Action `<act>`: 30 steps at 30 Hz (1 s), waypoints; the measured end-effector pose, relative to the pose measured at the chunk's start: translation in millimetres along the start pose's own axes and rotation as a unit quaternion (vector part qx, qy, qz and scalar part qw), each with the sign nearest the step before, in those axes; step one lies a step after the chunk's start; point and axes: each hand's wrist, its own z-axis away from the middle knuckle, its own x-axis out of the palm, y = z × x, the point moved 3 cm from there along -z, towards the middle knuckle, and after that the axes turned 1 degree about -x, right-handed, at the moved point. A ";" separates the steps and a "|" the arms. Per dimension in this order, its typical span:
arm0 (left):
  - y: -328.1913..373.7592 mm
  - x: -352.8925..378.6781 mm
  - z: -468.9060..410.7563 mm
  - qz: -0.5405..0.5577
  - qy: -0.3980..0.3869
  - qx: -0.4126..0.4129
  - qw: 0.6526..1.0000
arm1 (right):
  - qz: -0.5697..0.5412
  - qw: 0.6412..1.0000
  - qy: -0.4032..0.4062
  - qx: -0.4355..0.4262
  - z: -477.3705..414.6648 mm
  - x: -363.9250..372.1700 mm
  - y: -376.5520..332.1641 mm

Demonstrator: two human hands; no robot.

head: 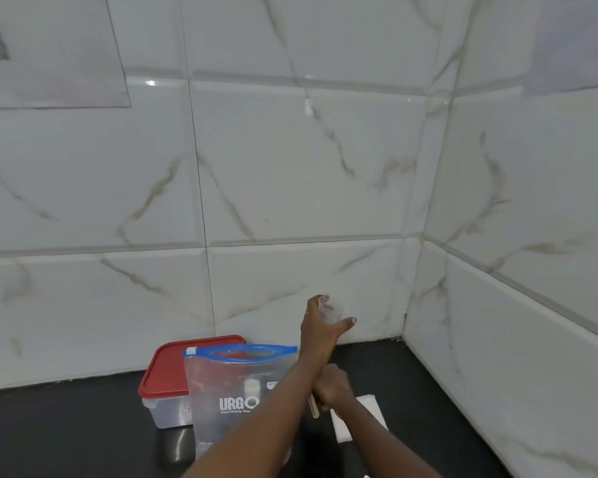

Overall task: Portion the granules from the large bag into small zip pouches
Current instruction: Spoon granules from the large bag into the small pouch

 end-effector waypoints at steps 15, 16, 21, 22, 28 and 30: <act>69.2 -116.6 -2.6 -0.342 -0.067 0.166 0.922 | -0.149 0.988 0.035 0.000 65.1 -34.1 -33.9; 66.4 -123.9 -2.6 -0.402 -0.081 0.167 0.897 | -0.147 0.988 0.052 0.001 65.3 -33.0 -35.4; 46.4 -157.2 -1.3 -0.521 -0.120 0.094 0.840 | -0.218 0.972 0.090 0.003 73.4 -22.8 -50.9; 43.8 -161.8 -0.5 -0.530 -0.127 0.078 0.835 | -0.231 0.969 0.091 -0.001 76.9 -20.5 -55.4; 37.7 -172.7 -0.7 -0.564 -0.163 0.031 0.809 | -0.255 0.960 0.116 -0.026 84.1 -9.7 -72.6; 36.1 -174.0 -1.7 -0.549 -0.182 0.011 0.815 | -0.240 0.962 0.128 -0.031 84.0 -5.9 -76.0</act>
